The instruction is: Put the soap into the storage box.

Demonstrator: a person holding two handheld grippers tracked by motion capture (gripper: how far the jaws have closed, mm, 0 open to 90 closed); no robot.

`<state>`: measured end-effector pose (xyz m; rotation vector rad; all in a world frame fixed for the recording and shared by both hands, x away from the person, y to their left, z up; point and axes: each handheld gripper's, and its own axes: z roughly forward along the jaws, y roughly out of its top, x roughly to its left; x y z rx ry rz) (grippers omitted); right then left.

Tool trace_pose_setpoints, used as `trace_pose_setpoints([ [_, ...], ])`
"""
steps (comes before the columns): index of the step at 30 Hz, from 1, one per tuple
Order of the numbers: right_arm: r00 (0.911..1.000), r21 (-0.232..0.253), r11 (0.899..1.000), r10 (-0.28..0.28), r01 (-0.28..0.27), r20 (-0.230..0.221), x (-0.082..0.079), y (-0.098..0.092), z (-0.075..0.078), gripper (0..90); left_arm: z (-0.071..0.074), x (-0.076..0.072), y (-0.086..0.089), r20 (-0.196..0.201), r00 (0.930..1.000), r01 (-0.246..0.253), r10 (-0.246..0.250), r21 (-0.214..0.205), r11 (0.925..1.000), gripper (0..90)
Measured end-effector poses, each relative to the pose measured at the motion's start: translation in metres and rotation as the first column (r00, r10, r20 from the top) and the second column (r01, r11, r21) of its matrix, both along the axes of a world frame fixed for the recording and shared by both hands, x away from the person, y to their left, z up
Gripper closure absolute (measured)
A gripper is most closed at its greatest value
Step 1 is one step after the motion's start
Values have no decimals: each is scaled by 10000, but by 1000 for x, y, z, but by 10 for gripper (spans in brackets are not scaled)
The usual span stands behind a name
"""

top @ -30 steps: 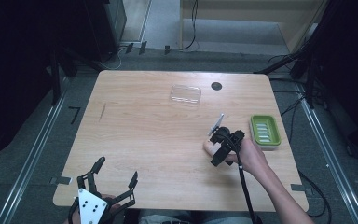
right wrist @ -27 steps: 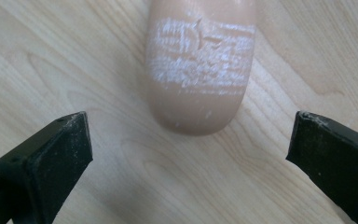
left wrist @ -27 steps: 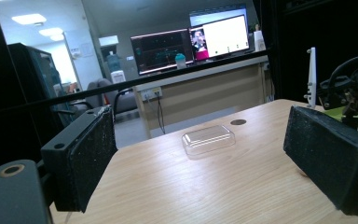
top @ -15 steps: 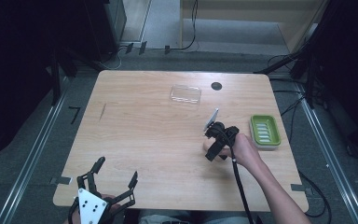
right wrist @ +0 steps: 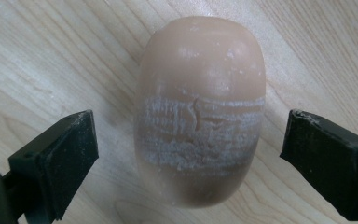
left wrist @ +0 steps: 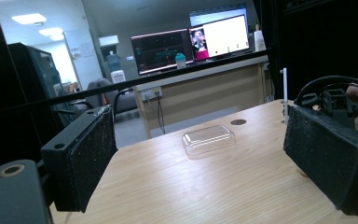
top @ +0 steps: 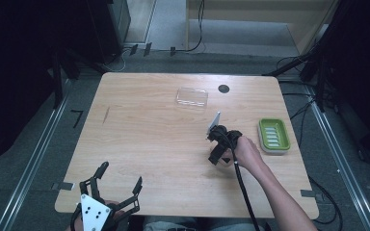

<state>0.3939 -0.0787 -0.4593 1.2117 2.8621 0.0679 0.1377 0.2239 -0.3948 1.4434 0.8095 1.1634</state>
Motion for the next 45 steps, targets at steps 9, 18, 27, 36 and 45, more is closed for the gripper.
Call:
trace_pose_setpoints([
  [9, 9998, 59, 9998, -172, 172, -72, 1, 1, -4, 143, 0, 0, 0, 5, 10000, -1, 1, -23, 10000, 99],
  [18, 9997, -204, 9996, -214, 212, -97, 2, 2, -6, 197, 0, 0, 0, 8, 10000, 6, -6, -5, 10000, 99],
  [27, 9995, -136, 9996, -236, 233, -214, 3, 1, -7, 272, 0, 0, 0, 10, 10000, 7, -7, -5, 10000, 99],
  [36, 9995, -126, 9997, -227, 224, -206, 4, 0, -6, 327, 0, 0, 0, 15, 10000, -2, 2, -9, 10000, 99],
  [45, 9992, -226, 9994, -282, 275, -279, 4, 0, -5, 332, 0, 0, 0, 20, 10000, -6, 6, -16, 10000, 99],
])
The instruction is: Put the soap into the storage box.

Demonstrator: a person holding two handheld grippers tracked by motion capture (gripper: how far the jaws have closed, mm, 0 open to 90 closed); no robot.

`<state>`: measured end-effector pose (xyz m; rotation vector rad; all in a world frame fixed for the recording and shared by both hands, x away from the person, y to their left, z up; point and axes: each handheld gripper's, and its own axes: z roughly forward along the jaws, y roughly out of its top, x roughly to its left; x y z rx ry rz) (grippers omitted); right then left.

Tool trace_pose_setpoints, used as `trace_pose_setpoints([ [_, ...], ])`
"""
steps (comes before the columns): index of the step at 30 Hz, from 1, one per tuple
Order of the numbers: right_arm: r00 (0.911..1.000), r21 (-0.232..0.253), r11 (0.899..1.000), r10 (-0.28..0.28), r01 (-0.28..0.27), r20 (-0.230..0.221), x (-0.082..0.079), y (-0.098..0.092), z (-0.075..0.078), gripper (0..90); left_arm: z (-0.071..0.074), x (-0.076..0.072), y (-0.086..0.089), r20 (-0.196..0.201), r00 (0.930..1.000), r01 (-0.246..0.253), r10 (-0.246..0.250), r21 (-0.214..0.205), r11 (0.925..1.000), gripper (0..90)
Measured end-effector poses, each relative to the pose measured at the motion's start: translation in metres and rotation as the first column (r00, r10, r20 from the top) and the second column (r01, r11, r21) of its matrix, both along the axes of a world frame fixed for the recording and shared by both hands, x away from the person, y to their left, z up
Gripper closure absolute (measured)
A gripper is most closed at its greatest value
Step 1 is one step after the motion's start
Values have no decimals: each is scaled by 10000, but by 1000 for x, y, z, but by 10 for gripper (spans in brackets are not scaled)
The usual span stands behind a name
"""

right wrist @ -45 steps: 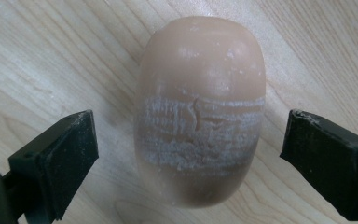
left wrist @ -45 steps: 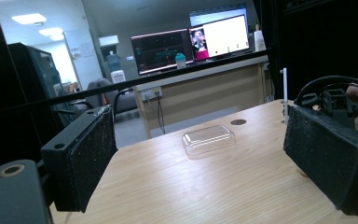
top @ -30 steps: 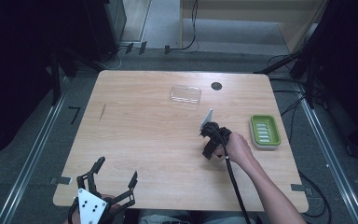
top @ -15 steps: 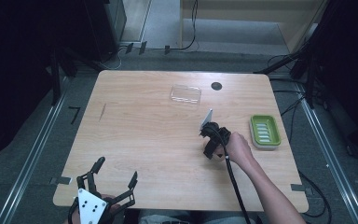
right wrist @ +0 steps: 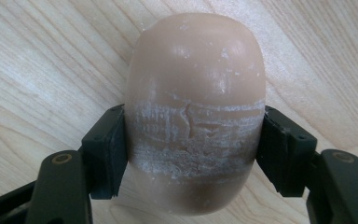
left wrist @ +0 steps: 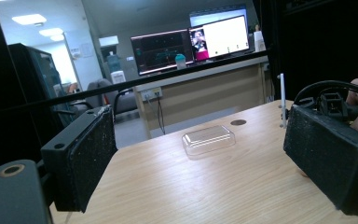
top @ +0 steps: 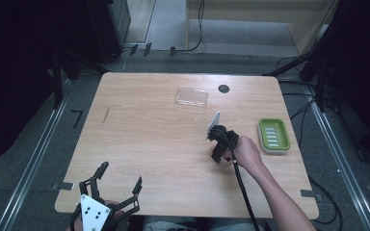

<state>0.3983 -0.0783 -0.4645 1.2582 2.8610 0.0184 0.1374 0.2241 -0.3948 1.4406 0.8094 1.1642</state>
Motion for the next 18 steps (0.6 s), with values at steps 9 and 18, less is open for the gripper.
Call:
trace_pose_setpoints([
  [9, 10000, 32, 10000, 32, -33, 44, 0, -3, 7, 333, 0, 0, 0, 8, 10000, 3, -3, 6, 10000, 99],
  [18, 9999, 188, 9998, 8, -10, 122, -1, -8, 17, 333, 0, 0, 0, 13, 10000, 3, -3, 3, 10000, 99],
])
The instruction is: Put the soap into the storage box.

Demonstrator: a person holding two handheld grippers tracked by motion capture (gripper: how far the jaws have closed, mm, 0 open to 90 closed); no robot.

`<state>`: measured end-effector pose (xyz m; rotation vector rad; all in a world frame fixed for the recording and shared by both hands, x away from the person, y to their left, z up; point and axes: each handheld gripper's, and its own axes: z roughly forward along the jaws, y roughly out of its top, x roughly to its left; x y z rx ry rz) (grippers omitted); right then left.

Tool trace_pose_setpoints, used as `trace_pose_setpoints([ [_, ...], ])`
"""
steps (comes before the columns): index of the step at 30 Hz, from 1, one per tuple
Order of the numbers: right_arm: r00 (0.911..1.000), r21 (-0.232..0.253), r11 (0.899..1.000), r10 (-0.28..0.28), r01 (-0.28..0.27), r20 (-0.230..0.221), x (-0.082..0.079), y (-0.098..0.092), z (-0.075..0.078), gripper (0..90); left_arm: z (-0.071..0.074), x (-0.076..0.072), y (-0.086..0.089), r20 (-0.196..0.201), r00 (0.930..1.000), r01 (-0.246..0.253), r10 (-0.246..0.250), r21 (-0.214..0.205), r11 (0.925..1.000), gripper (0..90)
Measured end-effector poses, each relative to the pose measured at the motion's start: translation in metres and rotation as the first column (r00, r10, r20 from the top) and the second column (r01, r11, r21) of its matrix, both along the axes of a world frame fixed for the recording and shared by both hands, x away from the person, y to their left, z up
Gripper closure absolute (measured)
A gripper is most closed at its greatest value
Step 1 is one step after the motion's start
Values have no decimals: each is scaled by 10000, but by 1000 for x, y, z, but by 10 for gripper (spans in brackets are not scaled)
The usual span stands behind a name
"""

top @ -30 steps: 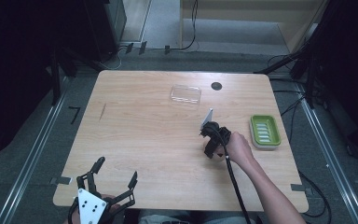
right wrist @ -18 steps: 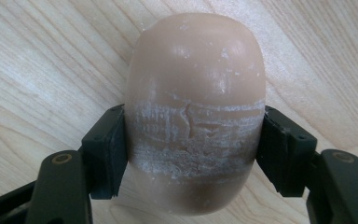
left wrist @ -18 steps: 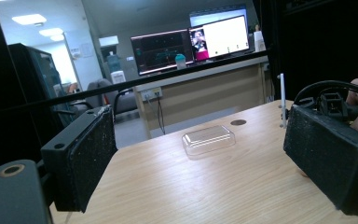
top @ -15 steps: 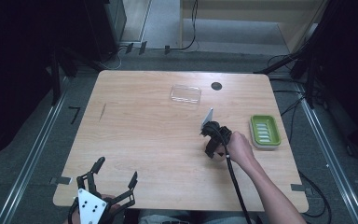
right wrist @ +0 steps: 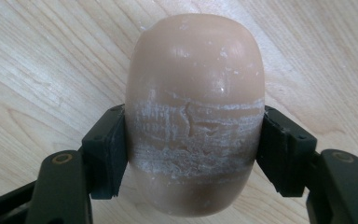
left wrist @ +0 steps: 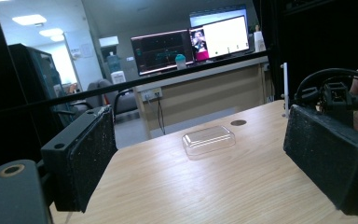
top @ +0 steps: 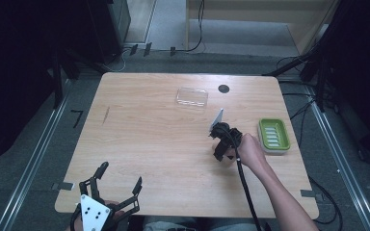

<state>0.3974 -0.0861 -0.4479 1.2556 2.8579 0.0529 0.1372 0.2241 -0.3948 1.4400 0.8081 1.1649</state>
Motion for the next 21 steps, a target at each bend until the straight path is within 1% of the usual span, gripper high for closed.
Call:
trace_pose_setpoints([
  [1, 10000, 20, 10000, -3, 3, 48, 0, -1, 0, 333, 0, 0, 0, 3, 10000, -1, 1, -17, 10000, 99],
  [10, 10000, 8, 10000, -66, 66, 21, -2, -7, 7, 333, 0, 0, 0, 4, 10000, -7, 7, -20, 10000, 99],
  [11, 9999, 70, 10000, -35, 35, 115, -3, -9, 8, 333, 0, 0, 0, 1, 10000, -2, 2, -13, 10000, 99],
  [13, 10000, -14, 10000, -39, 39, 75, -3, -10, 10, 333, 0, 0, 0, 4, 10000, -1, 1, -17, 10000, 99],
  [18, 9999, 52, 10000, -75, 75, 87, -4, -14, 13, 333, 0, 0, 0, 0, 10000, -4, 4, -22, 10000, 99],
  [21, 9999, 13, 9999, -158, 158, 60, -5, -18, 15, 333, 0, 0, 0, -1, 10000, -7, 7, -22, 10000, 99],
])
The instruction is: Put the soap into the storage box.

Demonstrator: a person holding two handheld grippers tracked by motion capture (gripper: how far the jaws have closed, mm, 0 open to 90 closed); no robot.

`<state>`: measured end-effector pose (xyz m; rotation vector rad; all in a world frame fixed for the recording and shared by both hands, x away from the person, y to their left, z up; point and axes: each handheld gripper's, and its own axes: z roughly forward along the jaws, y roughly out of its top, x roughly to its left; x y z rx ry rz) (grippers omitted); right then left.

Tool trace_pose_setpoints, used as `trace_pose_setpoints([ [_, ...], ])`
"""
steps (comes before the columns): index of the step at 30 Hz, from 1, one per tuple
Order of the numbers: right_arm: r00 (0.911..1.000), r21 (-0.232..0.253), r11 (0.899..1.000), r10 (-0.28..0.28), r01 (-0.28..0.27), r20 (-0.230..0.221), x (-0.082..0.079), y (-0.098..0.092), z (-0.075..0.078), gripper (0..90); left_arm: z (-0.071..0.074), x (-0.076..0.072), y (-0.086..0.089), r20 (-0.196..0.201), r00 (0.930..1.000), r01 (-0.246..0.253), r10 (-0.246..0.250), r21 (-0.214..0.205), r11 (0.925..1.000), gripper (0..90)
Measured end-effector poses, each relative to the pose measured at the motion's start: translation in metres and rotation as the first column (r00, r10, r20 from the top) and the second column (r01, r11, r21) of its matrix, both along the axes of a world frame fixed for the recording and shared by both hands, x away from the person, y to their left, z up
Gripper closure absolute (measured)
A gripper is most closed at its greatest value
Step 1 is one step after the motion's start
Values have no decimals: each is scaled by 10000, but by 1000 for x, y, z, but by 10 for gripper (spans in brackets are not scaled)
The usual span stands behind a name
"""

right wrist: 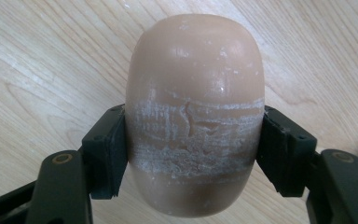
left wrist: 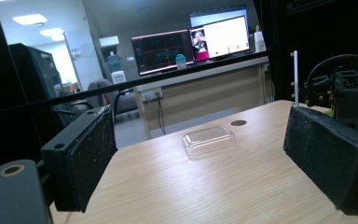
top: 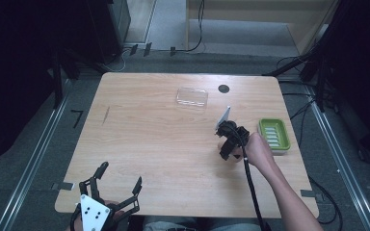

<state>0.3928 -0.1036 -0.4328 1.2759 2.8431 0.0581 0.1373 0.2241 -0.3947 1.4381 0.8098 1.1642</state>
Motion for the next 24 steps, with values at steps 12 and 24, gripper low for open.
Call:
trace_pose_setpoints([
  [12, 9998, -62, 9998, -177, 178, 80, 0, -17, 11, 333, 0, 0, 0, 0, 10000, 0, 0, 7, 10000, 99],
  [24, 9991, -112, 9991, -399, 401, 165, 1, -32, 17, 333, 0, 0, 0, -7, 10000, -7, 7, -9, 10000, 99],
])
